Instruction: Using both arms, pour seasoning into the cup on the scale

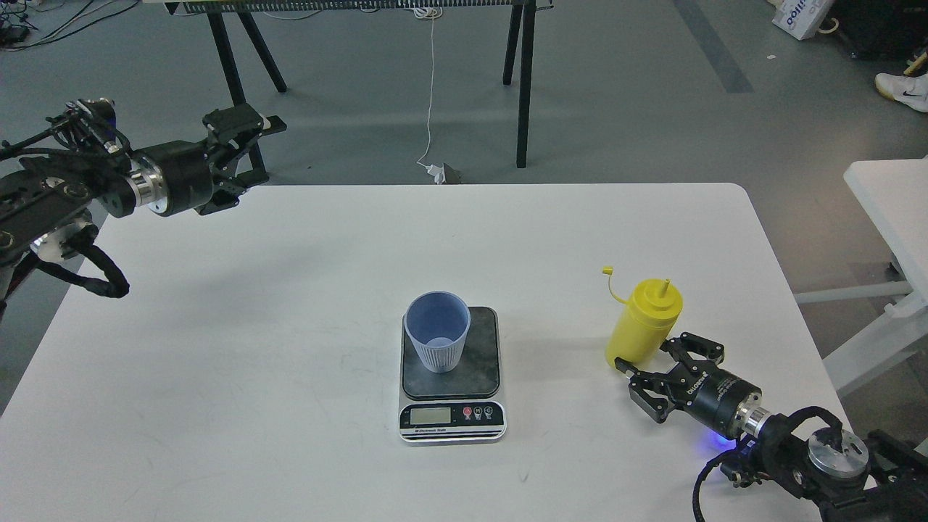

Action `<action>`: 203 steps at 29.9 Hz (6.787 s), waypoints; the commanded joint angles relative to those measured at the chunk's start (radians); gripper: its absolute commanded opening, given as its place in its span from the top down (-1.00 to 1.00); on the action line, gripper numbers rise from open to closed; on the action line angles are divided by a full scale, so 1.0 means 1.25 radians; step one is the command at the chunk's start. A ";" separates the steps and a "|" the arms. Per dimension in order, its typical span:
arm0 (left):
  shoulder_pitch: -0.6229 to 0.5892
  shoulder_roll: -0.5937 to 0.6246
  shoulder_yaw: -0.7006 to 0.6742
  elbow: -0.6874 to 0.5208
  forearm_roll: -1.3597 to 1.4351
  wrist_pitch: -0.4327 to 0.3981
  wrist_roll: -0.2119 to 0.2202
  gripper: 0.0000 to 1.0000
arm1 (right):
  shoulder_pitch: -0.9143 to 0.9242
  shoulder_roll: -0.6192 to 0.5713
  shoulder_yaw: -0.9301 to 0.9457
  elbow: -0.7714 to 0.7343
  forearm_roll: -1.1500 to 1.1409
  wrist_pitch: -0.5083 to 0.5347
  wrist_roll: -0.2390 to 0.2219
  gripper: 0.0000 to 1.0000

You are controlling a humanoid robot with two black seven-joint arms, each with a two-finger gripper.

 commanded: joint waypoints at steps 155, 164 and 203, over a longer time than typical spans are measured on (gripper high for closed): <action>0.137 0.033 -0.166 0.012 -0.094 0.000 -0.140 -0.99 | -0.051 0.101 0.269 0.018 -0.054 0.000 0.000 0.89; 0.137 0.033 -0.163 0.011 -0.094 0.000 -0.140 -0.99 | -0.083 0.095 0.261 0.047 -0.059 0.000 0.000 0.67; 0.137 0.030 -0.167 0.011 -0.095 0.000 -0.140 -0.99 | -0.331 -0.055 0.299 0.314 -0.048 0.000 0.000 -0.89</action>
